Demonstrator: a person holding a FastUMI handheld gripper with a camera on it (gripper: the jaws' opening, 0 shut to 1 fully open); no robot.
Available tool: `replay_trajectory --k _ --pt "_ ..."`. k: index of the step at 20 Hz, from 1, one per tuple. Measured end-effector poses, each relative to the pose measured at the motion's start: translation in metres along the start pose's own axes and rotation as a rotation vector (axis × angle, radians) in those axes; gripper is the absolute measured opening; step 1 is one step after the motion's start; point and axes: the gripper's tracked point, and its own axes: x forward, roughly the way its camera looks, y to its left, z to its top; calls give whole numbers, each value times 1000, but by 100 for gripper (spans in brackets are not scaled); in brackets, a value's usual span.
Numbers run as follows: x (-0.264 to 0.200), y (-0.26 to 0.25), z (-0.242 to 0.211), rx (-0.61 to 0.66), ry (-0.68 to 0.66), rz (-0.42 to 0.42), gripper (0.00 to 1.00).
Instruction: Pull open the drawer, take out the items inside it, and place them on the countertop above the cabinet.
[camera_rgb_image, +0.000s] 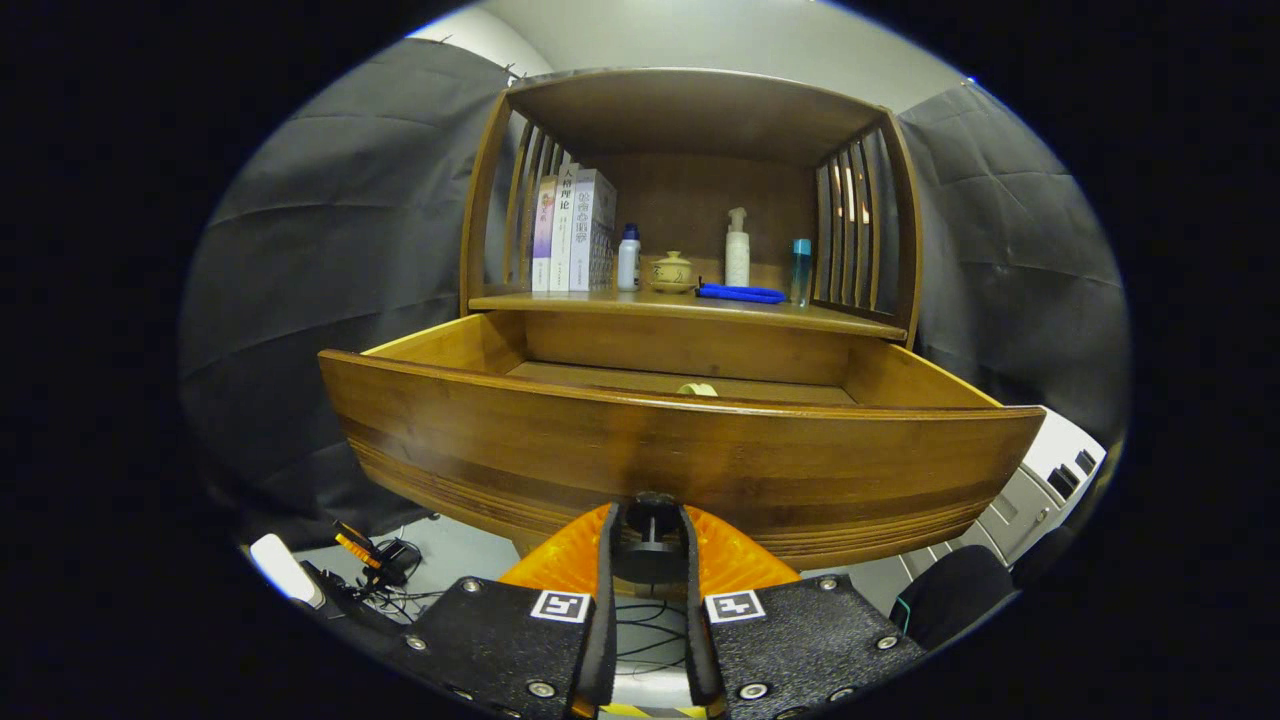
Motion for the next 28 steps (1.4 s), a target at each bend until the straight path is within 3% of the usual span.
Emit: replay_trajectory --k 2,6,10,14,18,24,28 --pt "-2 1 2 5 7 4 28" --pt "-32 -1 24 47 -41 55 49" --pt "-50 -9 76 59 -74 96 98" --pt "-38 -26 131 31 -32 88 97" --pt "-5 -42 155 30 111 44 98" --pt "54 -37 142 56 342 -5 97" --pt "94 -21 115 39 475 15 98"
